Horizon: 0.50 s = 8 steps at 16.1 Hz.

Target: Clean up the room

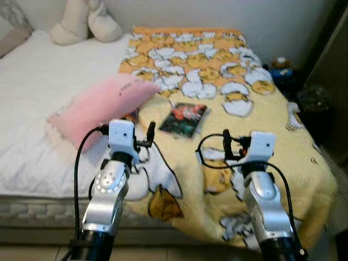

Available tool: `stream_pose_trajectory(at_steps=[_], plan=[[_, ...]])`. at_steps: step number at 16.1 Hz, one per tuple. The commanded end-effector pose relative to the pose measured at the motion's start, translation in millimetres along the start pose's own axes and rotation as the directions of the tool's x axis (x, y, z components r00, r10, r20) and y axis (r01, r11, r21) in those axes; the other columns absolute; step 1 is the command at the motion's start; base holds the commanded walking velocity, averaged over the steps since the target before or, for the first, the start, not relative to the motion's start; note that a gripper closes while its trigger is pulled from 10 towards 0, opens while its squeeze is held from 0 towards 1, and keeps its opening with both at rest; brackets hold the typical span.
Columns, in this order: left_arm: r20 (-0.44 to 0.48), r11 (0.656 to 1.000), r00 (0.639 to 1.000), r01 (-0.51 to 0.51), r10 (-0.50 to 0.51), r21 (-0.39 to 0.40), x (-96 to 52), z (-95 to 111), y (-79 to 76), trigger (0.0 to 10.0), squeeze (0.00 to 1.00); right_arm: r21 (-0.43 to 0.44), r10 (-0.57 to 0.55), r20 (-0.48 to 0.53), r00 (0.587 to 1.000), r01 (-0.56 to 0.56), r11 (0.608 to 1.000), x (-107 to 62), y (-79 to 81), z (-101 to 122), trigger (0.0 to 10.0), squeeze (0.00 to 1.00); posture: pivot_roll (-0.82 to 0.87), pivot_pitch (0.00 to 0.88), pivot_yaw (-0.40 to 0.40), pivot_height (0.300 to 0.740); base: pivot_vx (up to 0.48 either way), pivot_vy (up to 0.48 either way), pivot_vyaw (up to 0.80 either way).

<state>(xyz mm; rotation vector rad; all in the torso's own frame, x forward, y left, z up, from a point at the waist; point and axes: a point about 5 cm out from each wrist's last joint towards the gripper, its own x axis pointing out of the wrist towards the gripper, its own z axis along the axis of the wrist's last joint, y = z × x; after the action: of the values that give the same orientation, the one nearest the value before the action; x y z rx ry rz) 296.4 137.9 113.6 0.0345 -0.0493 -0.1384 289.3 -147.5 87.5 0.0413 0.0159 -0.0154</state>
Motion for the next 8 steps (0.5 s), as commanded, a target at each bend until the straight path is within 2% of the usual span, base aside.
stream_pose_trajectory(at_steps=[1, 2, 8], plan=[[-0.025, 1.0, 0.999, -0.02, 0.02, 0.011, -0.4, -2.1, 7.2, 10.0, 0.0, 0.011, 0.024, 0.019, 1.0, -0.024, 1.0, 1.1, 8.8, 4.9, 10.0, 0.0, -0.07, 0.0, 0.017, 0.74, 0.0, 0.0, 0.0], [-0.024, 1.0, 1.0, -0.007, 0.007, -0.006, -0.6, -2.2, 6.0, 10.0, 0.0, 0.011, 0.024, 0.017, 1.0, -0.024, 1.0, 0.9, 8.7, 4.6, 10.0, 0.0, -0.07, 0.0, 0.017, 0.74, 0.0, 0.0, 0.0], [-0.02, 0.999, 1.0, 0.023, -0.024, -0.032, -1.9, -0.8, 4.1, 10.0, 0.0, 0.013, 0.025, 0.016, 1.0, -0.025, 1.0, -0.3, 10.3, 4.2, 10.0, 0.0, -0.07, 0.0, 0.02, 0.74, 0.0, 0.48, 0.0]])
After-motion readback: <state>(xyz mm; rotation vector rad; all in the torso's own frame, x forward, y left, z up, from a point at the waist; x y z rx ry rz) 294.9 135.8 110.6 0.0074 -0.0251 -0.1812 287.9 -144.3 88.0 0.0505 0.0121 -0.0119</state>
